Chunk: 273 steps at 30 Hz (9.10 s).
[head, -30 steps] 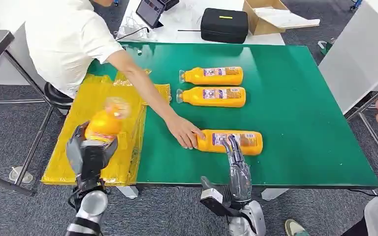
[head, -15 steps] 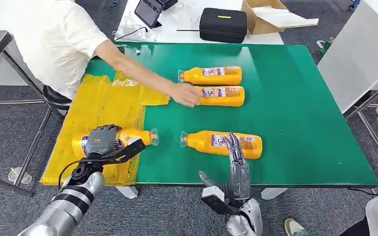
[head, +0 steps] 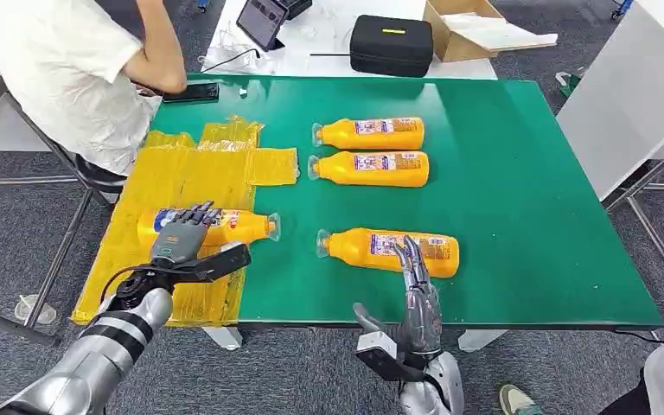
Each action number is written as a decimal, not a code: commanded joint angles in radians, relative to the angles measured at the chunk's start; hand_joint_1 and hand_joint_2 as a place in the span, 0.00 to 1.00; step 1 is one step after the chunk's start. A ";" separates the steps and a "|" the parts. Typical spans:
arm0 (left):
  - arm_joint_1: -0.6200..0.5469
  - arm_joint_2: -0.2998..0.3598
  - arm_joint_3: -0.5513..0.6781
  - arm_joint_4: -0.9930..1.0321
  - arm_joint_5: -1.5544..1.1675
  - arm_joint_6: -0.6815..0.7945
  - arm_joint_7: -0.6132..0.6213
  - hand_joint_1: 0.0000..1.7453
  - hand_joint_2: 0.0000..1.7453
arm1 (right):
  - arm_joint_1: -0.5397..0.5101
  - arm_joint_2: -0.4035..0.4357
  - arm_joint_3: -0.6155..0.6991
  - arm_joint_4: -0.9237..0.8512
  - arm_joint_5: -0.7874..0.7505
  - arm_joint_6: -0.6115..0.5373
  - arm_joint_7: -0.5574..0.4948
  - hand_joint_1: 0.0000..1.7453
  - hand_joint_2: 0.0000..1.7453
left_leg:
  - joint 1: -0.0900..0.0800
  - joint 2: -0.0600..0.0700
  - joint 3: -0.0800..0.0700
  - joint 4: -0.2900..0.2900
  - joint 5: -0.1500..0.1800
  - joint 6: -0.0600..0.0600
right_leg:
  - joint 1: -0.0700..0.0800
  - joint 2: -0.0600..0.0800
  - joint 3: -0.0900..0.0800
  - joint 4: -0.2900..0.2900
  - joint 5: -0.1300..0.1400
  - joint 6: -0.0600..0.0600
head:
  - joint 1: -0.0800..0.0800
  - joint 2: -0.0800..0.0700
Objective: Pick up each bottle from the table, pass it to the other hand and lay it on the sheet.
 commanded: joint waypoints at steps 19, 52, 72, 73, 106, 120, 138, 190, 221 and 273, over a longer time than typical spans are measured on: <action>0.325 -0.072 -0.087 -0.594 0.182 0.251 -0.072 0.00 1.00 | 0.023 0.046 -0.345 -0.032 0.554 -0.002 0.012 0.00 1.00 | -0.001 -0.001 0.002 -0.001 -0.002 0.002 | -0.001 -0.003 0.003 0.000 -0.003 0.000 | 0.000 0.000; 0.425 -0.115 -0.249 -0.711 0.419 0.235 -0.134 0.00 1.00 | -0.395 -0.247 0.070 0.426 0.546 0.291 0.473 0.00 1.00 | -0.004 0.004 0.003 0.000 -0.005 0.006 | -0.003 0.003 0.003 -0.001 -0.002 0.002 | 0.000 0.000; 0.396 -0.129 -0.287 -0.686 0.452 0.164 -0.080 0.00 1.00 | -0.602 -0.239 0.210 0.611 0.539 0.628 0.688 0.00 1.00 | -0.004 0.001 0.006 0.000 -0.002 0.006 | -0.003 -0.001 0.006 -0.002 -0.001 0.004 | 0.000 0.000; 0.394 -0.130 -0.289 -0.683 0.450 0.163 -0.080 0.00 1.00 | -0.611 -0.243 0.221 0.617 0.543 0.644 0.691 0.00 1.00 | -0.004 0.000 0.009 -0.001 -0.002 0.006 | -0.002 -0.003 0.010 -0.003 -0.001 0.002 | 0.000 0.000; 0.409 -0.225 -0.166 -0.453 1.336 -0.016 -0.028 0.00 1.00 | -0.254 -0.165 0.233 0.081 -0.268 0.682 0.325 1.00 1.00 | -0.003 0.001 0.006 -0.001 -0.004 0.006 | -0.002 0.001 0.007 -0.002 -0.001 0.005 | 0.000 0.000; 0.374 -0.244 -0.136 -0.519 1.483 -0.171 -0.005 0.00 1.00 | -0.381 -0.123 0.458 0.258 -0.266 0.794 0.322 1.00 1.00 | -0.004 0.005 0.004 0.000 -0.004 0.006 | -0.003 0.004 0.004 -0.001 -0.001 0.004 | 0.000 0.000; 0.367 -0.249 -0.082 -0.554 1.520 -0.095 -0.084 1.00 1.00 | -0.317 -0.106 0.405 0.213 -0.378 0.773 0.308 0.00 1.00 | -0.004 -0.001 0.004 0.000 -0.003 0.006 | -0.002 -0.003 0.006 -0.001 -0.003 0.004 | 0.000 0.000; 0.000 -0.009 0.105 0.073 0.021 -0.092 0.085 0.00 1.00 | 0.032 0.044 -0.251 -0.244 0.021 -0.002 0.000 0.00 0.00 | -0.003 0.003 0.003 -0.001 0.001 0.003 | -0.002 0.001 0.002 -0.002 0.002 0.002 | 0.001 0.000; 0.250 0.069 -0.224 -0.666 0.221 -0.007 -0.009 0.00 1.00 | 0.040 0.042 -0.313 -0.292 0.223 -0.002 0.000 0.00 1.00 | -0.004 0.000 -0.001 0.000 0.001 0.003 | -0.003 -0.001 -0.001 0.000 0.001 0.003 | 0.000 0.000; 0.379 -0.172 -0.231 -0.619 0.478 0.157 -0.019 0.00 1.00 | -0.498 -0.246 0.107 0.562 0.601 0.514 0.733 0.00 1.00 | -0.004 0.001 0.003 -0.001 0.002 0.004 | -0.003 -0.001 0.003 -0.002 0.003 0.003 | 0.000 0.000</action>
